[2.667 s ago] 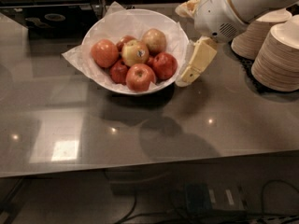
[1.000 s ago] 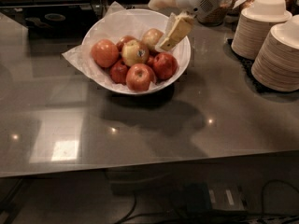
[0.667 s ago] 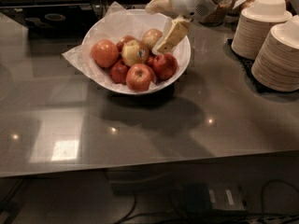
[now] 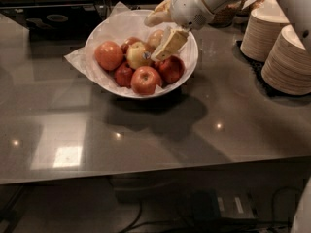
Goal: Pick apple from white bowl
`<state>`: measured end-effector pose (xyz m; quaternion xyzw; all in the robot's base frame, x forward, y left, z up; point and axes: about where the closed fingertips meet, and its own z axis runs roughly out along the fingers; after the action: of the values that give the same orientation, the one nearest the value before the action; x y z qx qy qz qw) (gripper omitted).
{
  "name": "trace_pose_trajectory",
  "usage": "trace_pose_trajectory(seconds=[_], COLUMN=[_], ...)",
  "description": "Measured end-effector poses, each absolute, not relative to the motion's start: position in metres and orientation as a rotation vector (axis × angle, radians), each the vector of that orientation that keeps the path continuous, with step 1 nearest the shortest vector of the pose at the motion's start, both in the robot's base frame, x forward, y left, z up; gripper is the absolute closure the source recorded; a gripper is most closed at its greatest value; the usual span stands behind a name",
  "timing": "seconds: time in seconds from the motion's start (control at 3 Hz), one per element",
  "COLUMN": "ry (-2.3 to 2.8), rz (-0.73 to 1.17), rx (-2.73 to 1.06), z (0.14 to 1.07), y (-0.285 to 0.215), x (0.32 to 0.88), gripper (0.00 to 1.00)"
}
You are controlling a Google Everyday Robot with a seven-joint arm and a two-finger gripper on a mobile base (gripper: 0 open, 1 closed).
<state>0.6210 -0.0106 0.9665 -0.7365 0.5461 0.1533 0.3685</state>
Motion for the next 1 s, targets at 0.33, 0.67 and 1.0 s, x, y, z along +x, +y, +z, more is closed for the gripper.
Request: trace_pose_trajectory(seconds=[0.33, 0.67, 1.0], ry=[1.408, 1.412, 1.4], rz=[0.412, 0.429, 0.462], rx=[-1.908, -1.922, -1.951], z=[0.953, 0.943, 0.934], y=[-0.005, 0.0, 0.012], x=[0.627, 0.632, 0.632], gripper=[0.33, 0.33, 0.3])
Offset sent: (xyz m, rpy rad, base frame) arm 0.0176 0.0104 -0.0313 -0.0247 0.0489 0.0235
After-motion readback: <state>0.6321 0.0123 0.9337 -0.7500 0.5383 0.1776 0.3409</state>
